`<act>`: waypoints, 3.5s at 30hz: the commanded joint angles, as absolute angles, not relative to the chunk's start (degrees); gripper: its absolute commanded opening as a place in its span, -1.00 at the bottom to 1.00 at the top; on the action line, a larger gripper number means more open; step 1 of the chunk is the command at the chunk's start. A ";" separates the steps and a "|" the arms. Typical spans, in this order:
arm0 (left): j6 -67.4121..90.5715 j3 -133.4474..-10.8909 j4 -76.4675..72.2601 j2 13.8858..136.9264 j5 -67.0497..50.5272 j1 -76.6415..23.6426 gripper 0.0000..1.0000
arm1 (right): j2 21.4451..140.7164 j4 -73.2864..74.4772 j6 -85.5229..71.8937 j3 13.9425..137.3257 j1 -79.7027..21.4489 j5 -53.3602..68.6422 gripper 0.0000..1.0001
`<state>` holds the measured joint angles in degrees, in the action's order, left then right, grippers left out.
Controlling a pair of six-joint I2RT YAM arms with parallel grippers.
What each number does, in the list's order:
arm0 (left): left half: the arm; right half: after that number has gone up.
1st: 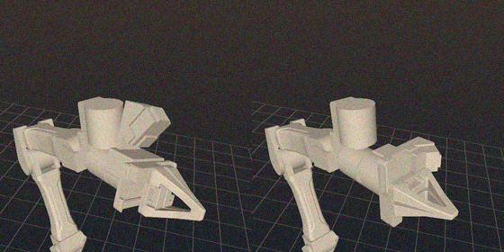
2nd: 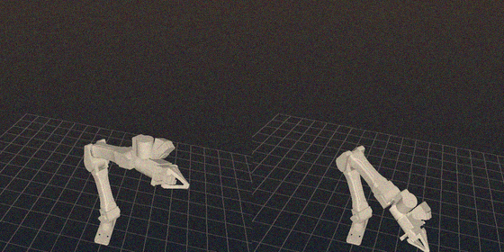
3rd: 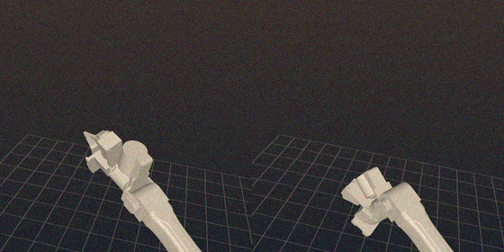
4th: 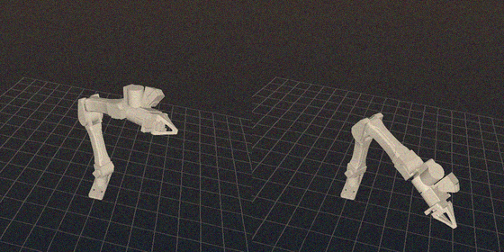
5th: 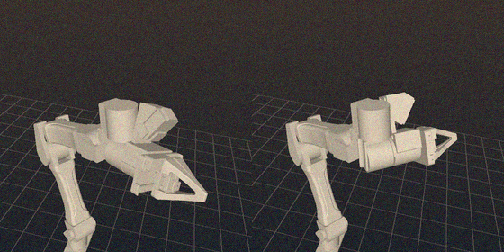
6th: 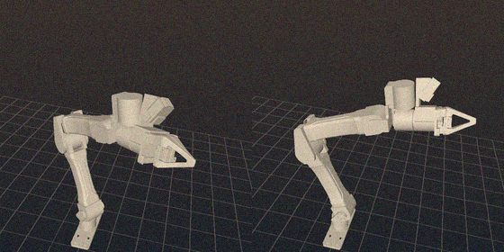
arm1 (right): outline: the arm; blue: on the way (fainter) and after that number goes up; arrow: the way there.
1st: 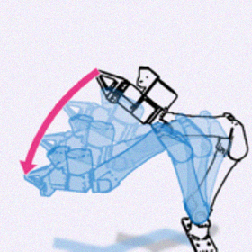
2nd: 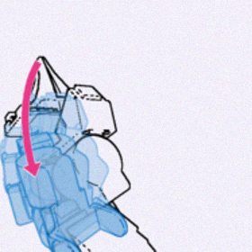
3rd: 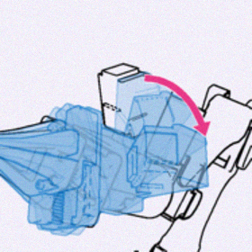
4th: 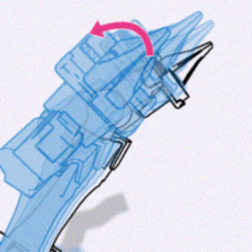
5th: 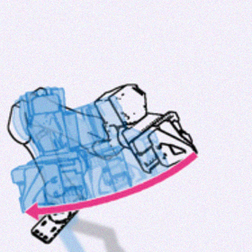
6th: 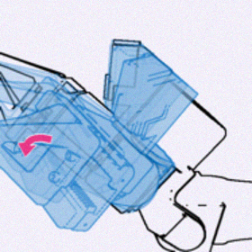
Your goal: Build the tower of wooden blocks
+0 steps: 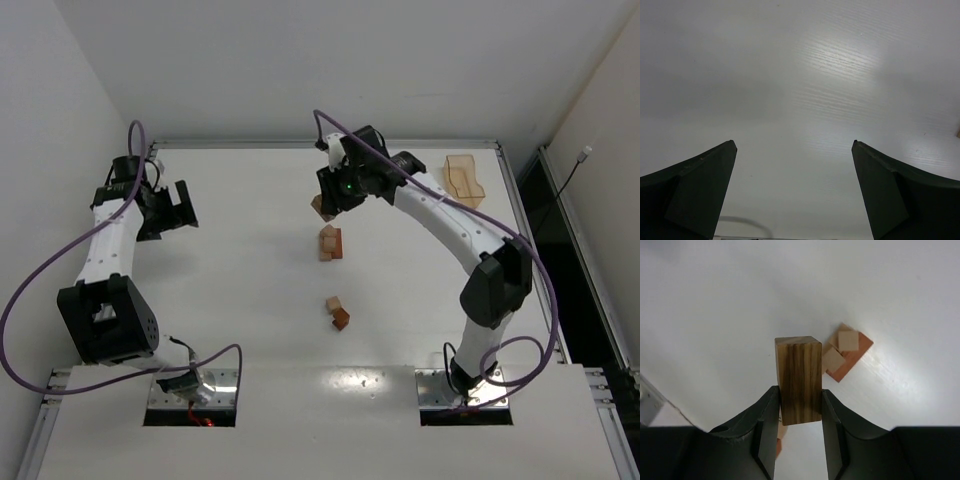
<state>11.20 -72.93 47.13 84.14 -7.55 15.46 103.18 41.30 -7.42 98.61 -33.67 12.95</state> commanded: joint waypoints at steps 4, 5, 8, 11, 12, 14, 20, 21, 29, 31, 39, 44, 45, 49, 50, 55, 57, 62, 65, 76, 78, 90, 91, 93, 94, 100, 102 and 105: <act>10.90 -76.82 47.81 82.88 -5.46 16.17 1.00 | 102.48 39.81 -28.99 95.89 -34.27 -6.83 -1.00; 10.90 -76.82 47.81 82.88 -4.75 16.17 1.00 | 102.48 39.81 -29.53 95.89 -35.06 -10.60 -1.00; 10.37 -76.82 48.34 82.88 -4.75 16.17 1.00 | 104.23 41.04 -31.89 96.50 -35.60 -13.62 -1.00; 10.37 -76.29 48.34 82.36 -4.75 16.17 1.00 | 105.81 42.36 -36.02 96.50 -34.55 -12.92 -1.00; 10.37 -75.68 48.34 82.35 -4.75 16.17 1.00 | 106.69 42.36 -36.56 96.50 -34.54 -12.05 -1.00; 10.37 -75.15 48.34 82.35 -4.75 16.17 1.00 | 107.48 42.36 -37.08 97.03 -34.54 -12.04 -1.00; 10.90 -75.15 47.81 82.35 -4.75 16.17 1.00 | 112.57 43.86 -38.58 98.35 -35.16 -14.24 -1.00; 10.90 -75.15 47.81 82.35 -4.75 16.17 1.00 | 113.20 43.86 -38.58 98.87 -35.77 -14.24 -1.00; 10.90 -74.00 47.29 82.35 -4.75 16.17 1.00 | 118.64 43.86 -36.91 103.27 -36.29 -17.40 -1.00; 10.90 -74.00 47.29 82.35 -4.75 16.17 1.00 | 119.26 43.86 -36.39 103.80 -36.30 -18.19 -1.00; 10.90 -74.00 46.76 82.88 -4.75 16.17 1.00 | 120.84 43.24 -35.86 104.85 -37.35 -18.20 -1.00; 10.90 -74.00 46.76 82.88 -4.75 16.17 1.00 | 121.37 43.24 -35.86 104.85 -38.41 -18.19 -1.00; 10.90 -74.00 46.76 82.88 -4.75 16.17 1.00 | 121.38 43.24 -35.86 104.85 -38.41 -18.19 -1.00; 11.43 -73.48 46.76 82.88 -4.75 16.17 1.00 | 121.38 43.24 -35.86 104.85 -38.94 -18.19 -1.00; 11.43 -73.48 46.76 82.36 -4.75 16.17 1.00 | 121.90 43.24 -35.86 104.85 -38.94 -18.19 -1.00; 11.43 -72.95 46.24 82.35 -4.75 16.17 1.00 | 122.43 43.24 -35.86 104.33 -38.94 -18.19 -1.00; 11.43 -72.95 46.23 82.35 -4.75 16.17 1.00 | 122.43 43.24 -35.86 104.33 -38.94 -18.19 -1.00; 11.43 -72.95 46.23 82.35 -4.75 16.17 1.00 | 122.43 43.24 -35.86 103.80 -38.94 -18.19 -1.00; 11.43 -72.95 46.23 82.35 -4.75 16.17 1.00 | 122.43 43.24 -35.86 103.18 -38.94 -18.19 -1.00; 11.95 -72.95 46.23 82.35 -4.75 16.17 1.00 | 122.96 43.24 -35.86 101.51 -38.94 -17.67 -0.89; 11.95 -72.95 46.23 82.35 -4.75 16.17 1.00 | 122.96 43.24 -35.86 100.90 -38.94 -17.67 -0.83; 11.95 -72.95 46.23 82.88 -4.75 16.70 1.00 | 124.01 41.58 -34.63 101.43 -38.94 -15.73 0.07; 11.95 -72.95 46.23 82.88 -4.75 16.70 1.00 | 124.01 41.57 -34.11 101.43 -38.94 -15.73 0.15; 11.95 -72.95 46.23 82.88 -4.75 16.70 1.00 | 123.49 40.87 -33.49 101.43 -39.46 -15.12 0.33; 11.95 -72.95 46.23 82.88 -4.75 16.70 1.00 | 123.49 40.26 -33.49 101.43 -39.46 -15.12 0.37; 10.82 -72.42 46.23 82.88 -6.06 16.70 1.00 | 121.13 37.01 -28.40 101.43 -41.30 -14.59 0.50; 10.20 -72.42 46.23 82.35 -6.06 16.70 1.00 | 119.37 36.30 -26.29 100.29 -41.92 -14.59 0.53; 9.67 -72.42 46.23 81.04 -6.06 16.70 1.00 | 113.67 32.88 -23.22 96.35 -43.15 -15.37 0.56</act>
